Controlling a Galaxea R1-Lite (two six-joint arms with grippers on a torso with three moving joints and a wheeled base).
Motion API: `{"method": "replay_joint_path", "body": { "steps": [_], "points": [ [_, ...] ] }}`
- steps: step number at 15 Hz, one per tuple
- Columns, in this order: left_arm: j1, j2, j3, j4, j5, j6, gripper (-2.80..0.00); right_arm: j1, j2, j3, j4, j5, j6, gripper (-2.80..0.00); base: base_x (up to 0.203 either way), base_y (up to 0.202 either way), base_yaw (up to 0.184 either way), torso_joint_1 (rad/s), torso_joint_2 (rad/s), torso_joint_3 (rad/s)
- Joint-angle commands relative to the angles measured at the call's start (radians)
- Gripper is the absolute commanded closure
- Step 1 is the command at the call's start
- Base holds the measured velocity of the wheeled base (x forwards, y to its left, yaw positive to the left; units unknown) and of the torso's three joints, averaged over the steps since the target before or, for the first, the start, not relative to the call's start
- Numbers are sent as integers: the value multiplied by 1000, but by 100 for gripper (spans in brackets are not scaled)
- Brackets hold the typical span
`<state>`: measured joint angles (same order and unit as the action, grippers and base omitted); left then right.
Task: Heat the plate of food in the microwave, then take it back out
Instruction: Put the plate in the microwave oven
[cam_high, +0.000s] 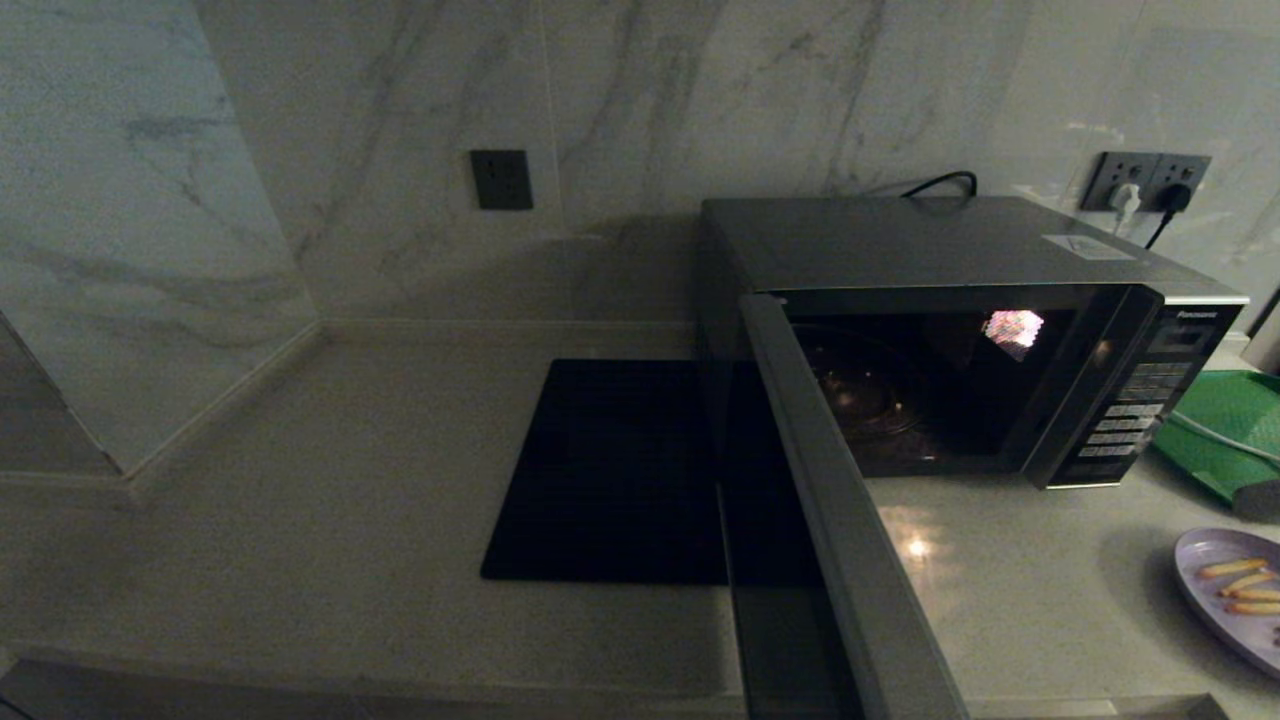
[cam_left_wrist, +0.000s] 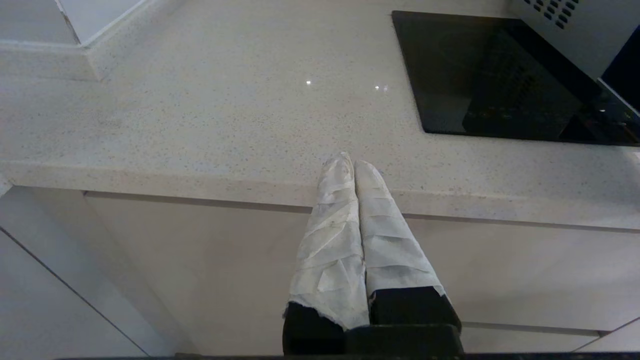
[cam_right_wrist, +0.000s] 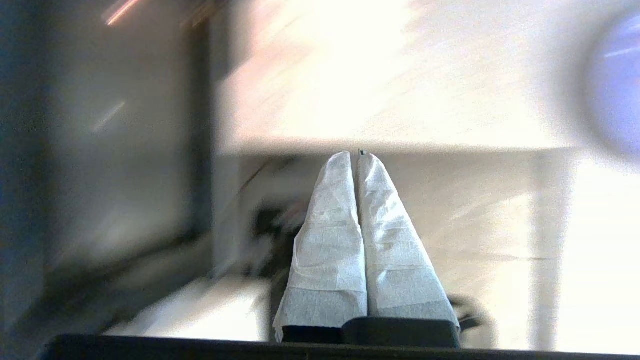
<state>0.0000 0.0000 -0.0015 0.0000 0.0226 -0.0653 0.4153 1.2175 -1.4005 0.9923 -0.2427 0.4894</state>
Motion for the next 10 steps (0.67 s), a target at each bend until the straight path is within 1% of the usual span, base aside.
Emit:
{"method": "replay_joint_path", "body": {
  "steps": [1, 2, 3, 5, 8, 10],
  "points": [
    [0, 0, 0, 0, 0, -1, 0, -18, -12, -28, -9, -286, 5, 0, 0, 0, 0, 0, 0, 0],
    [0, 0, 0, 0, 0, -1, 0, -54, -12, -53, -27, -340, 4, 0, 0, 0, 0, 0, 0, 0],
    [0, 0, 0, 0, 1, -1, 0, -106, -8, -92, -38, -364, 1, 0, 0, 0, 0, 0, 0, 0],
    [0, 0, 0, 0, 0, -2, 0, -237, 15, -169, -44, -379, -12, 0, 0, 0, 0, 0, 0, 0],
    [0, 0, 0, 0, 0, -4, 0, -474, 80, -264, -50, -359, -47, 0, 0, 0, 0, 0, 0, 0],
    [0, 0, 0, 0, 0, -4, 0, -587, 132, -308, -47, -304, -54, 0, 0, 0, 0, 0, 0, 0]
  ]
}}
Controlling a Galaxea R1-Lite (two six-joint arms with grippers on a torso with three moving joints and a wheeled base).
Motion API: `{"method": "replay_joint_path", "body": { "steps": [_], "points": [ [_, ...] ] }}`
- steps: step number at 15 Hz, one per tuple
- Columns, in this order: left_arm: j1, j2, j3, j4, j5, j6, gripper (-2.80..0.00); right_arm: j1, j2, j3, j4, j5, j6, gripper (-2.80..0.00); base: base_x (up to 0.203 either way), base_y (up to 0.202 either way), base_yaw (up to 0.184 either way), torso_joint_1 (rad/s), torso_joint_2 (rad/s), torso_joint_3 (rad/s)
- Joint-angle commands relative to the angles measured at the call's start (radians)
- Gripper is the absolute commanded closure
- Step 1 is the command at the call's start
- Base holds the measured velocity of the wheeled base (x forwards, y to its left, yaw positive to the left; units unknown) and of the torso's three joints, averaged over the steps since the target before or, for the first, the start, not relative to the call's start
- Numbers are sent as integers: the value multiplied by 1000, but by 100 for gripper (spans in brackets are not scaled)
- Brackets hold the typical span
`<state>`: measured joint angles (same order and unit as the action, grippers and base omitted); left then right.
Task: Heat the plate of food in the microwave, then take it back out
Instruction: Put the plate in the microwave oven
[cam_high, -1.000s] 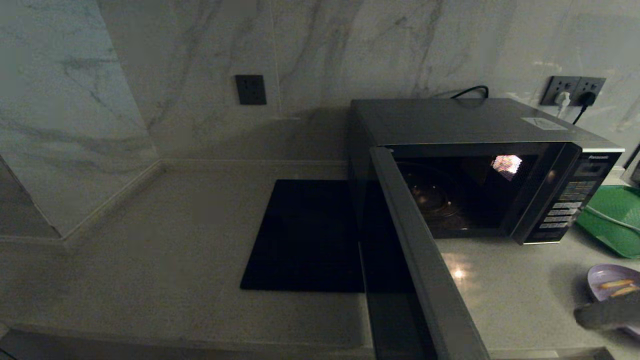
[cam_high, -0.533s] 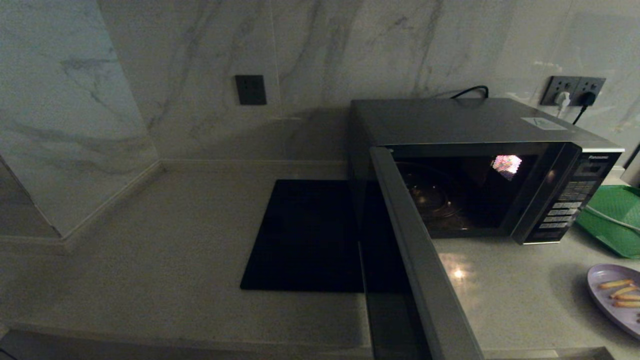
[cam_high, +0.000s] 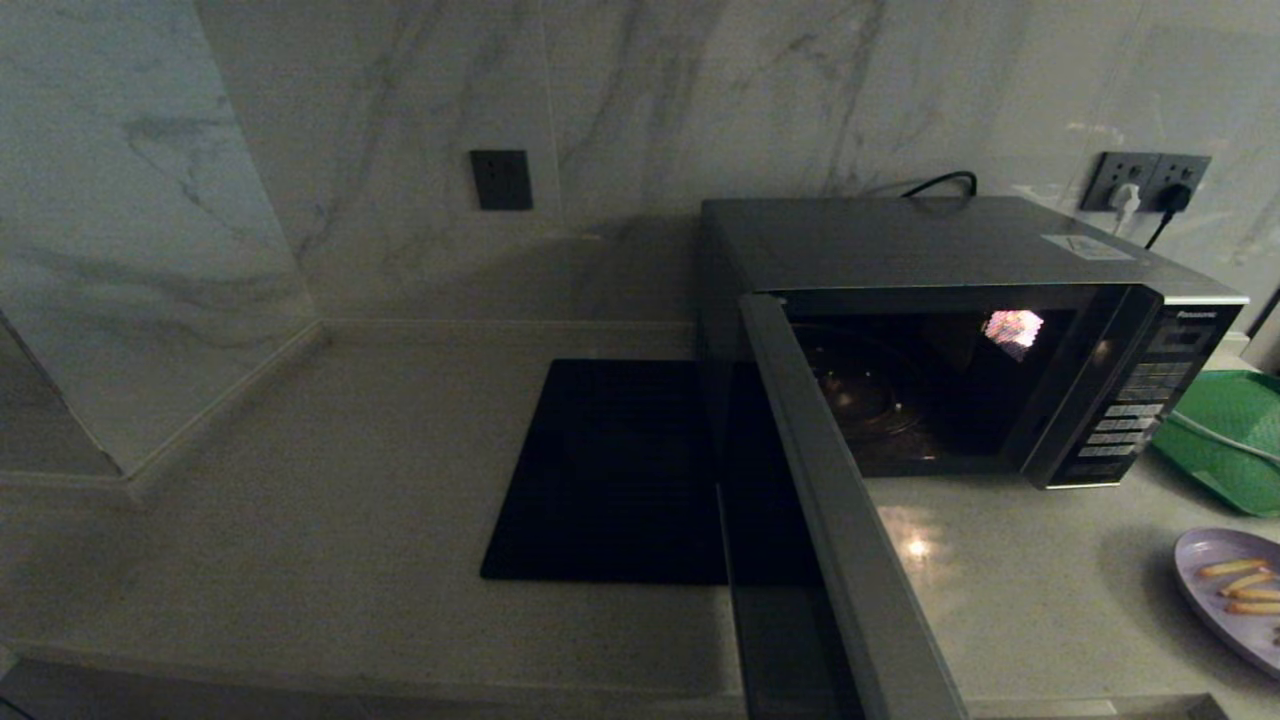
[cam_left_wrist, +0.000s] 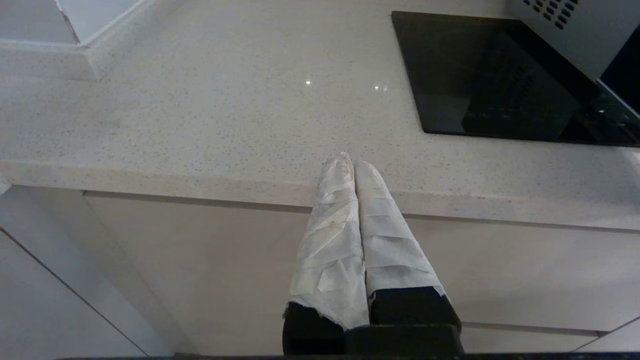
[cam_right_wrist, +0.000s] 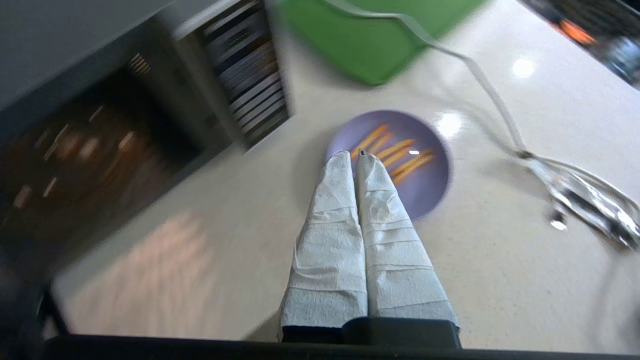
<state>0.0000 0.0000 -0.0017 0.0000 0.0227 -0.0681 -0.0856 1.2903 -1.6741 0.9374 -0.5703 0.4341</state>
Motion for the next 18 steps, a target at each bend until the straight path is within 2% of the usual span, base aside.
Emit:
{"method": "replay_joint_path", "body": {
  "steps": [1, 7, 14, 16, 18],
  "points": [
    [0, 0, 0, 0, 0, -1, 0, -133, 79, -44, 14, 67, 0, 0, 0, 0, 0, 0, 0, 0],
    [0, 0, 0, 0, 0, -1, 0, -364, 253, -80, 77, 298, 27, 0, 0, 0, 0, 0, 0, 0],
    [0, 0, 0, 0, 0, -1, 0, -552, 507, -291, 304, 564, 30, 0, 0, 0, 0, 0, 0, 0],
    [0, 0, 0, 0, 0, -1, 0, -598, 542, -298, 307, 584, 24, 0, 0, 0, 0, 0, 0, 0],
    [0, 0, 0, 0, 0, -1, 0, -629, 575, -298, 254, 584, 14, 0, 0, 0, 0, 0, 0, 0]
  ]
}}
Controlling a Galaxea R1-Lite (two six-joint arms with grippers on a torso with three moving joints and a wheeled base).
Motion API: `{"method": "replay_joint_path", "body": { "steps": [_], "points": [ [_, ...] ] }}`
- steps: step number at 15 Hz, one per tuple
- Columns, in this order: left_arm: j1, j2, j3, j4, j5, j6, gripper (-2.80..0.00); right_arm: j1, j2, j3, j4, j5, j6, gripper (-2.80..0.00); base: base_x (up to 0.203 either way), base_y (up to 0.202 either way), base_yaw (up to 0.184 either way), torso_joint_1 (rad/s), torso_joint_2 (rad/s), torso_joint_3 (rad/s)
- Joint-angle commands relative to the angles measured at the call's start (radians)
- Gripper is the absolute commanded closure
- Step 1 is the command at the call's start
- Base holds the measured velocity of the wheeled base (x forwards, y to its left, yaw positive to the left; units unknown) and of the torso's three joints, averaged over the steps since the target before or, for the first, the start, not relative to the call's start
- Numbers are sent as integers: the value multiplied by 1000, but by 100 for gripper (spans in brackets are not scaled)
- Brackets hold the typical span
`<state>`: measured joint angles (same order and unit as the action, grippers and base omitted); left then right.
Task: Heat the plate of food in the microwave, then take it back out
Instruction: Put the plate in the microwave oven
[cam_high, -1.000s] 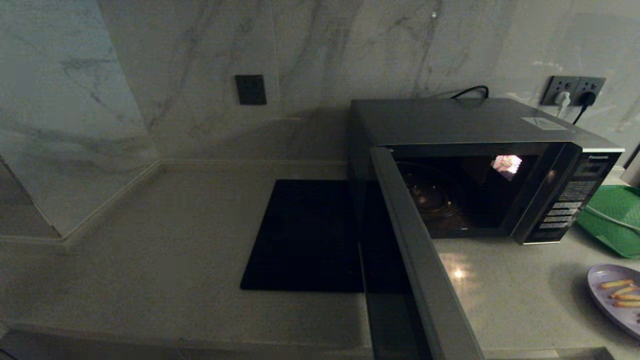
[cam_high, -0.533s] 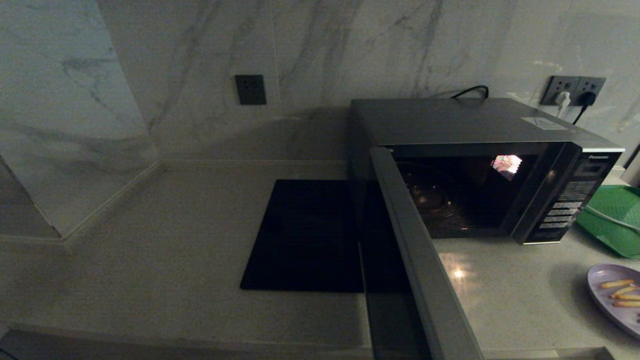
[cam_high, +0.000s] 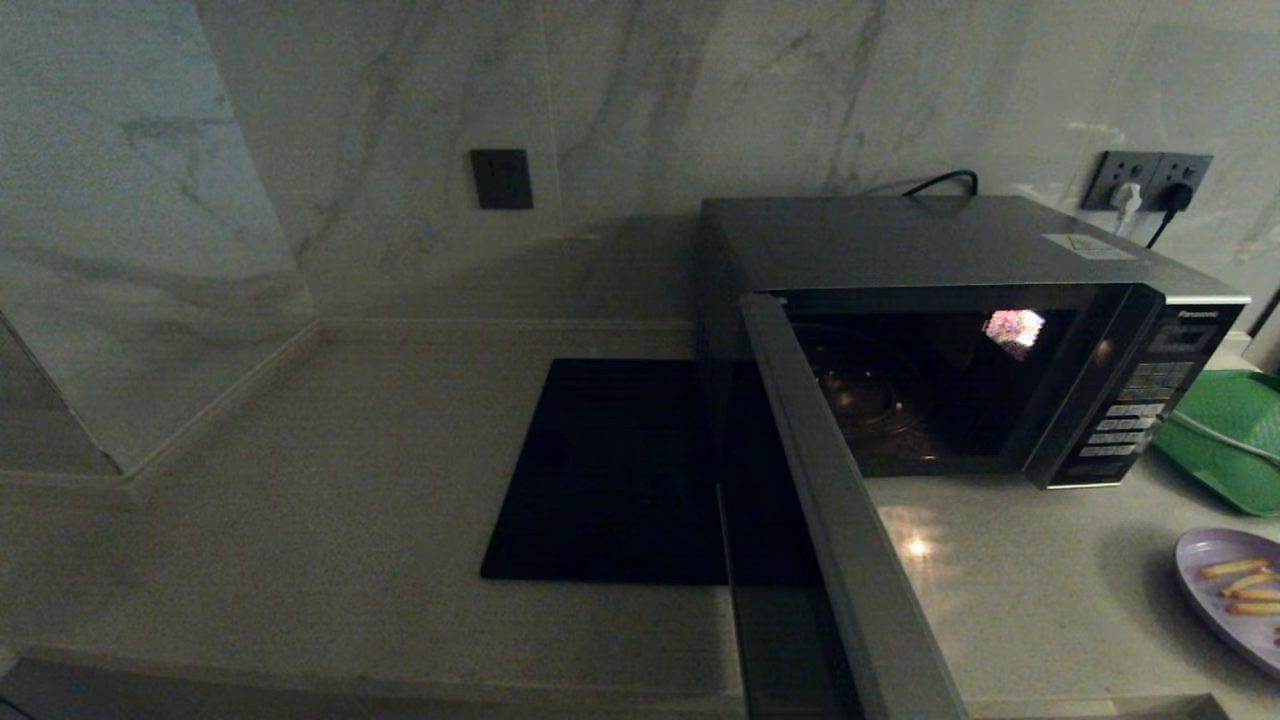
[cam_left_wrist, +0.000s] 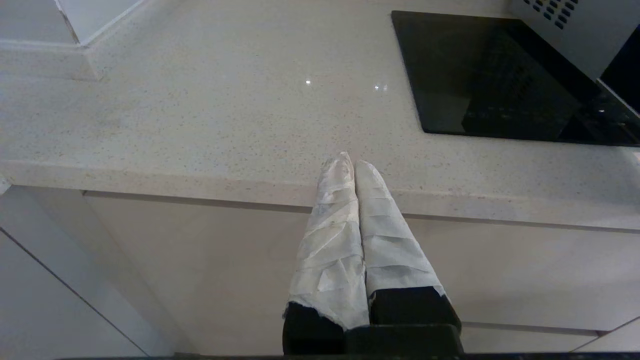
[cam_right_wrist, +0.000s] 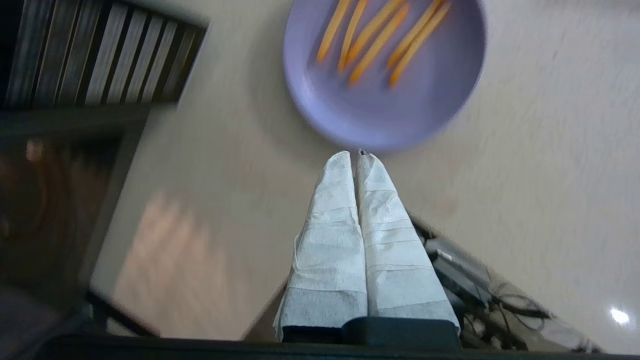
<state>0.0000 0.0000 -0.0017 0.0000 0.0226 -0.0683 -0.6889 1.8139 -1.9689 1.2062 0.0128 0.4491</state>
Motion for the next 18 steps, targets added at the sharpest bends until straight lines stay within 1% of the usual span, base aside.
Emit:
{"method": "replay_joint_path", "body": {
  "steps": [1, 2, 5, 8, 12, 13, 16, 18],
  "points": [
    [0, 0, 0, 0, 0, -1, 0, -32, 66, -3, -29, 1, -3, -41, 0, 0, 0, 0, 0, 0],
    [0, 0, 0, 0, 0, -1, 0, -38, 79, -3, -41, 1, -4, -280, 0, 0, 0, 0, 0, 0],
    [0, 0, 0, 0, 0, -1, 0, -50, 123, 0, -94, 0, -10, -280, 0, 0, 0, 0, 0, 0],
    [0, 0, 0, 0, 0, -1, 0, -63, 166, 2, -103, -1, -8, -280, 0, 0, 0, 0, 0, 0],
    [0, 0, 0, 0, 0, -1, 0, -118, 225, 50, -111, -6, -3, -280, 0, 0, 0, 0, 0, 0],
    [0, 0, 0, 0, 0, -1, 0, -130, 233, 80, -132, -7, -3, -280, 0, 0, 0, 0, 0, 0],
    [0, 0, 0, 0, 0, -1, 0, -174, 238, 227, -228, -9, -8, -280, 0, 0, 0, 0, 0, 0],
    [0, 0, 0, 0, 0, -1, 0, -200, 231, 299, -252, -11, -11, -280, 0, 0, 0, 0, 0, 0]
  ]
}}
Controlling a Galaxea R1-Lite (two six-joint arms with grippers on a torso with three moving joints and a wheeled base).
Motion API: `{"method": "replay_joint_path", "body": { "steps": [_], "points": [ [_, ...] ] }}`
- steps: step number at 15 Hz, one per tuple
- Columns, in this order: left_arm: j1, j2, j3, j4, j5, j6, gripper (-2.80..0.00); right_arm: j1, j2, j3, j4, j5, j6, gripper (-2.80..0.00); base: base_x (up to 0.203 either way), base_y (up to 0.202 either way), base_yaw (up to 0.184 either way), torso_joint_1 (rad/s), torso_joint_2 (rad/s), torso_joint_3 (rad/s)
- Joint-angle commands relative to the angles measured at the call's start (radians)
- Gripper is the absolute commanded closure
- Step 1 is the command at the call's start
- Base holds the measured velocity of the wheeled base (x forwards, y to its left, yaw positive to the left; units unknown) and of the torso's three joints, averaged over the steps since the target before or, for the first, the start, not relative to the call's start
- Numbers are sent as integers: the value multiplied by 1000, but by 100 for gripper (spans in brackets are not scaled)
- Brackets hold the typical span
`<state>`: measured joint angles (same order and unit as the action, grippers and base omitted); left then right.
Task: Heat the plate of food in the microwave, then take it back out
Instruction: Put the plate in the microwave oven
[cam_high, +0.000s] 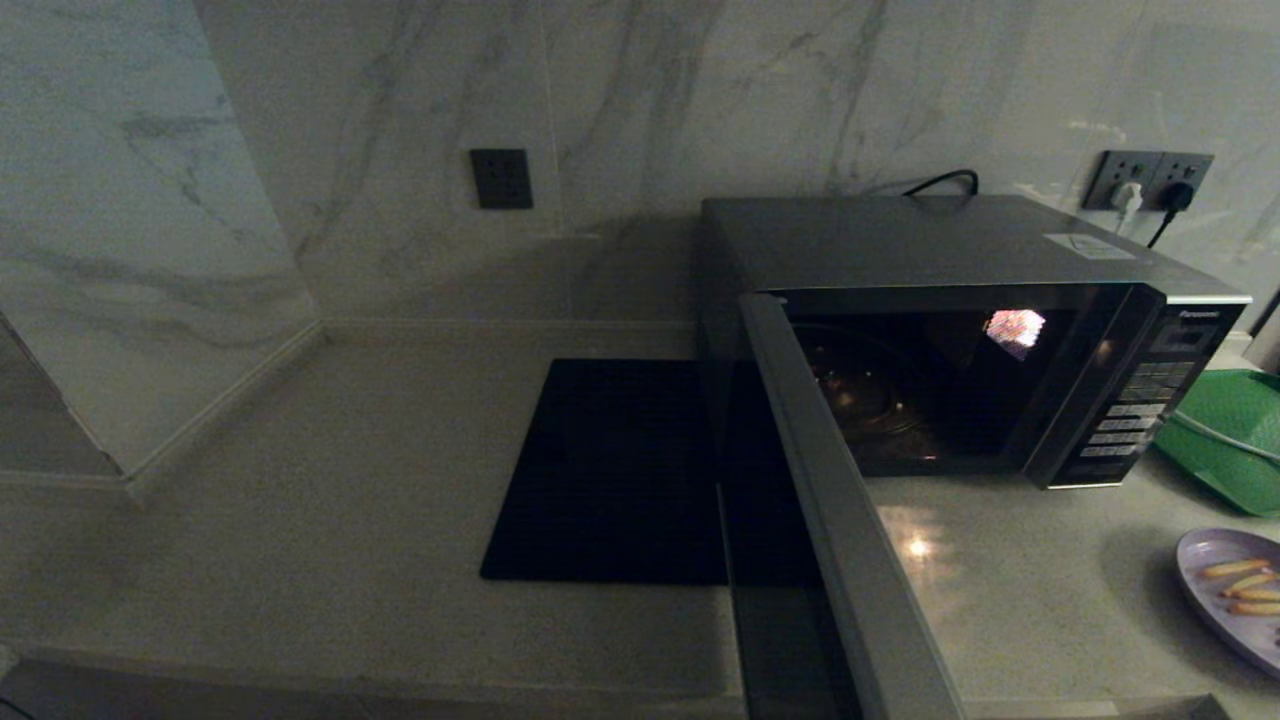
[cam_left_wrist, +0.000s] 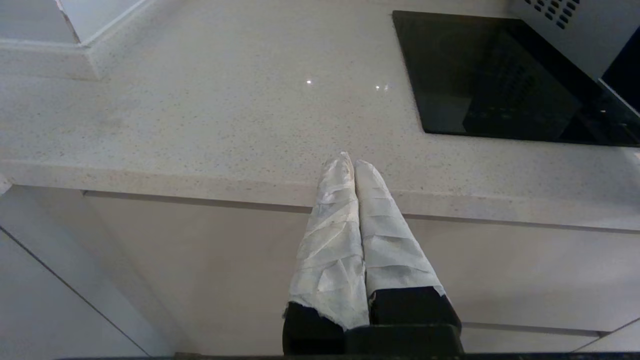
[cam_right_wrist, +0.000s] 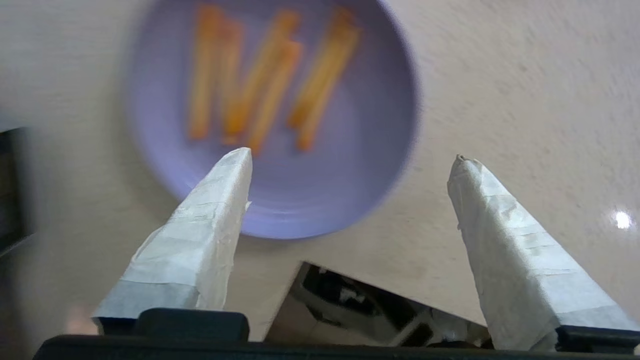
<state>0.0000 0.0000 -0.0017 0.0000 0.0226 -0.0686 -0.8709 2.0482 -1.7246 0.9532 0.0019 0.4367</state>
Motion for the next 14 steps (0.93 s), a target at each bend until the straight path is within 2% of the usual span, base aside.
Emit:
{"method": "replay_joint_path", "body": {
  "steps": [1, 7, 14],
  "points": [
    [0, 0, 0, 0, 0, 0, 0, -28, -5, 81, -4, -3, 2, -280, 0, 0, 0, 0, 0, 0],
    [0, 0, 0, 0, 0, 0, 0, -53, 2, 297, -200, -33, 2, -280, 0, 0, 0, 0, 0, 0],
    [0, 0, 0, 0, 0, 0, 0, -74, 44, 383, -299, -34, -6, -280, 0, 0, 0, 0, 0, 0]
  ]
}}
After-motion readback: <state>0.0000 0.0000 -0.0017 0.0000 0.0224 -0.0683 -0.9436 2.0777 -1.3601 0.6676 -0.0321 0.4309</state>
